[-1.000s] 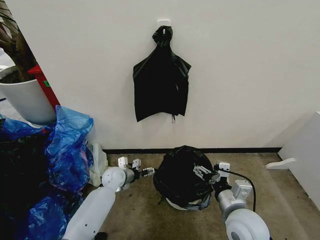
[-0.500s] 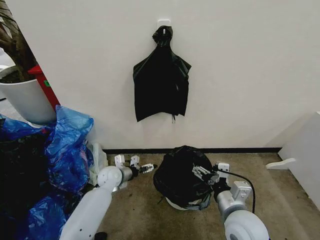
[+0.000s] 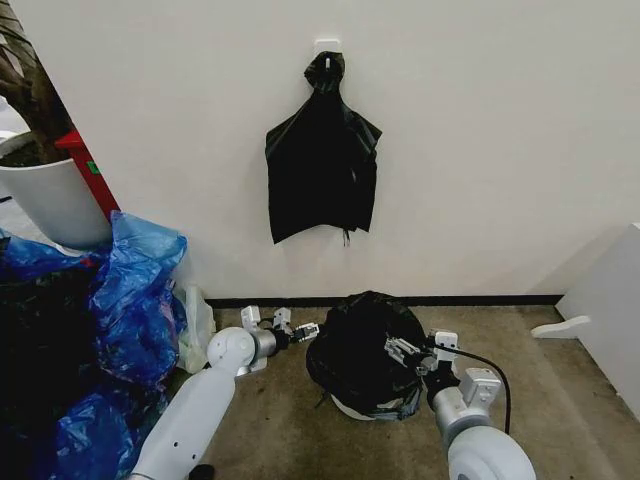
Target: Place the garbage bag over the trash bin.
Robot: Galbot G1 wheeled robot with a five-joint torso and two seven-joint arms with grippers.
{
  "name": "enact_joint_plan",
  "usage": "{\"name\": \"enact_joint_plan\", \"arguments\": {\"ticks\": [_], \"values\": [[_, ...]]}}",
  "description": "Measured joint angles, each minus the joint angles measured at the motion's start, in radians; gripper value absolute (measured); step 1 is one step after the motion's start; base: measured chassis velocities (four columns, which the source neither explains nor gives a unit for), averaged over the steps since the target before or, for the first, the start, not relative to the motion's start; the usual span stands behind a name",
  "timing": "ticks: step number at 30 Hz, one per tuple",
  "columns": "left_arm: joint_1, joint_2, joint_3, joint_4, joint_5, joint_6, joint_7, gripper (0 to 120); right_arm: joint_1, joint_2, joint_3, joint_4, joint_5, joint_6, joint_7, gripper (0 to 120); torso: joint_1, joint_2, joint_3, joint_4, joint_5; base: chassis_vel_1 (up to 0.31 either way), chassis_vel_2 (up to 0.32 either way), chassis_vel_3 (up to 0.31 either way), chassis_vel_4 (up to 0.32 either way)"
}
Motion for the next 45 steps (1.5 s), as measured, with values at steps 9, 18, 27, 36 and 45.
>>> {"name": "enact_joint_plan", "arguments": {"ticks": [9, 18, 27, 36, 45], "values": [[-0.032, -0.032, 0.008, 0.145, 0.078, 0.0, 0.042, 100, -0.009, -0.004, -0.005, 0.01, 0.003, -0.008, 0.011, 100, 0.0, 0.0, 0.0, -0.0004, -0.0002, 0.0, 0.0, 0.0, 0.0], [-0.035, -0.024, 0.008, 0.194, 0.101, -0.005, 0.06, 100, -0.013, 0.006, -0.009, 0.014, -0.002, -0.007, 0.013, 100, 0.0, 0.0, 0.0, -0.0002, -0.0001, 0.0, 0.0, 0.0, 0.0], [0.029, 0.009, -0.027, 0.062, 0.074, -0.003, 0.077, 100, -0.025, 0.018, -0.008, 0.037, -0.005, -0.007, 0.014, 100, 0.0, 0.0, 0.0, -0.0001, -0.0001, 0.0, 0.0, 0.0, 0.0], [0.055, 0.028, -0.044, 0.011, 0.067, -0.002, 0.097, 100, -0.075, 0.026, 0.037, 0.099, 0.084, -0.01, -0.007, 100, 0.0, 0.0, 0.0, -0.0003, -0.0001, 0.0, 0.0, 0.0, 0.0], [0.085, 0.08, -0.103, -0.055, 0.071, -0.106, 0.147, 100, -0.298, 0.032, 0.341, 0.062, 0.423, 0.042, -0.402, 100, 0.0, 0.0, 0.0, -0.0001, 0.0001, 0.0, 0.0, 0.0, 0.0]]}}
